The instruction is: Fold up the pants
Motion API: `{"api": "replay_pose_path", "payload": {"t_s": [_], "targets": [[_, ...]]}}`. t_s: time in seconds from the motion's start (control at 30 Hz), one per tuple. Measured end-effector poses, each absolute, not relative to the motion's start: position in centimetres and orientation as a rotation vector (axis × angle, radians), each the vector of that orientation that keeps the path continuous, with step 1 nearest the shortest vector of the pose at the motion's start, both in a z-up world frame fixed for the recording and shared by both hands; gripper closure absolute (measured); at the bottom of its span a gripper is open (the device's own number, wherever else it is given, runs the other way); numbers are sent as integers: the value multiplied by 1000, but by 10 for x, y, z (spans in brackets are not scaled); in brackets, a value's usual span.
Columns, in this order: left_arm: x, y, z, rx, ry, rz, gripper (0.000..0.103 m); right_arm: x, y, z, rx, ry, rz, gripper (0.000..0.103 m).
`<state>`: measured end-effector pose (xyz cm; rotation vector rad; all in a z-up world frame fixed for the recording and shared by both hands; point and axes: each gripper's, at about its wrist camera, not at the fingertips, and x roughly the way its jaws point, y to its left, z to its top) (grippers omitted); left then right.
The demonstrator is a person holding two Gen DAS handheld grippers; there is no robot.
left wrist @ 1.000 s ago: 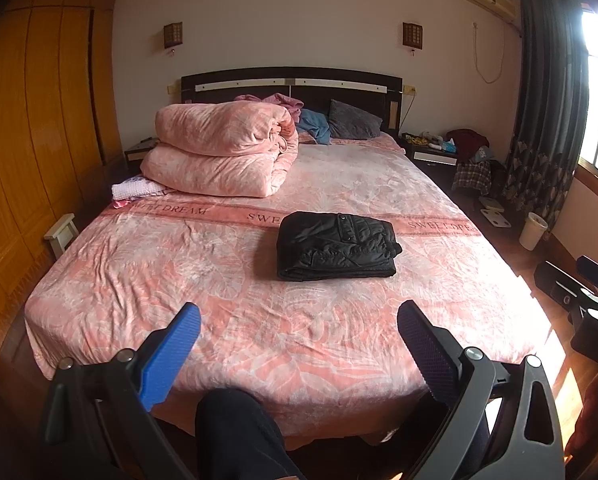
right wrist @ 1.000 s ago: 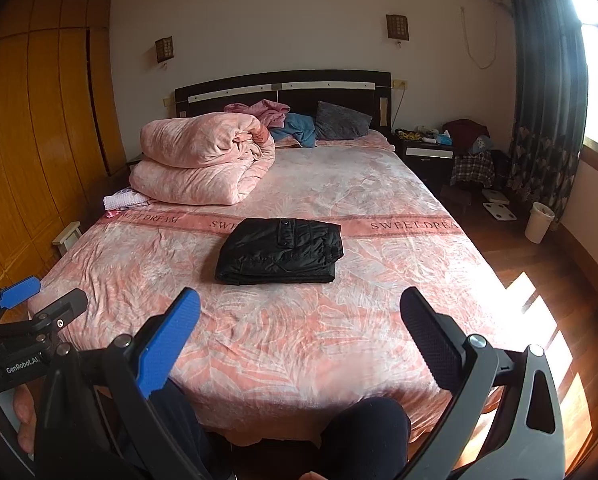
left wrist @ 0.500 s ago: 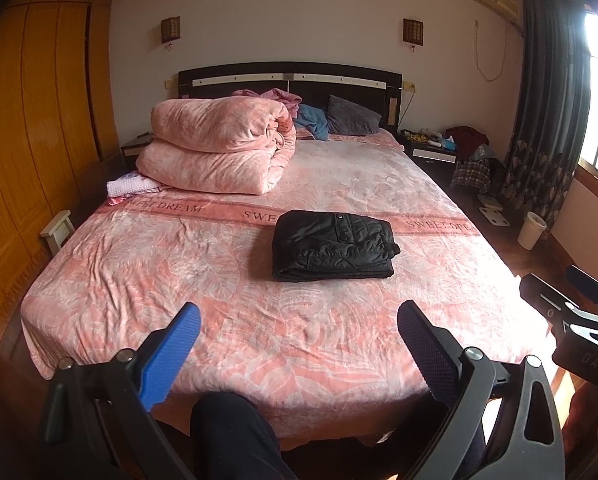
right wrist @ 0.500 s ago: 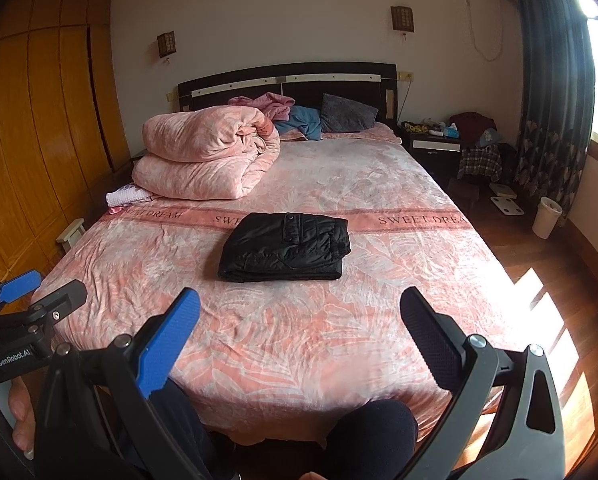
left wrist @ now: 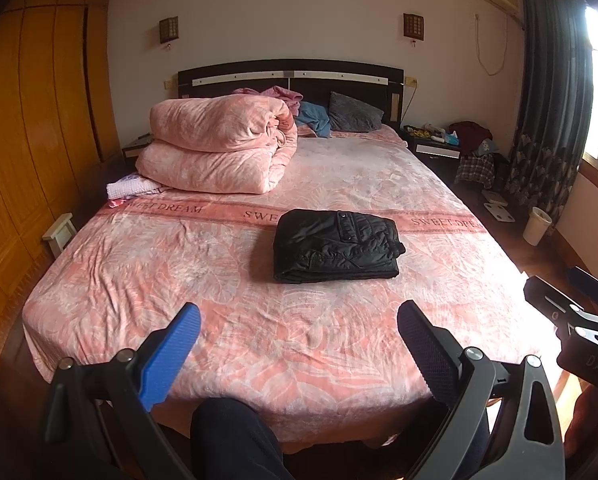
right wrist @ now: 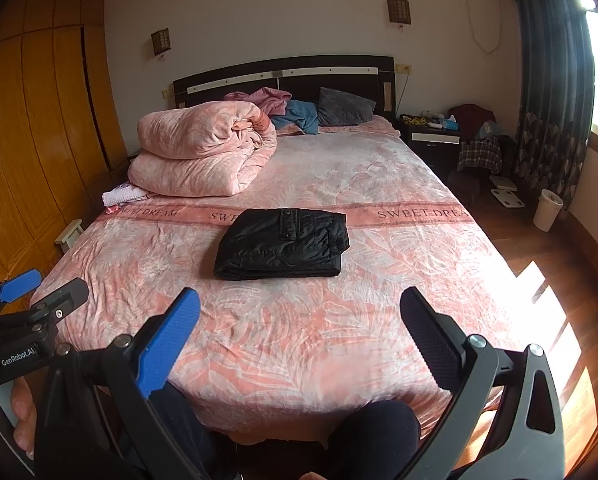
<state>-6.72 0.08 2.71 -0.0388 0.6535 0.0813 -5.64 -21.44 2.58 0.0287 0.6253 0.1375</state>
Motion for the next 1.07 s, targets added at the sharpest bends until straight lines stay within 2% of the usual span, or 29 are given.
{"api": "replay_pose_path", "payload": {"t_s": [1.07], "targets": [[-63,5,33,-56,652,87,4,-46,-216,25,27,620,124,3]]}}
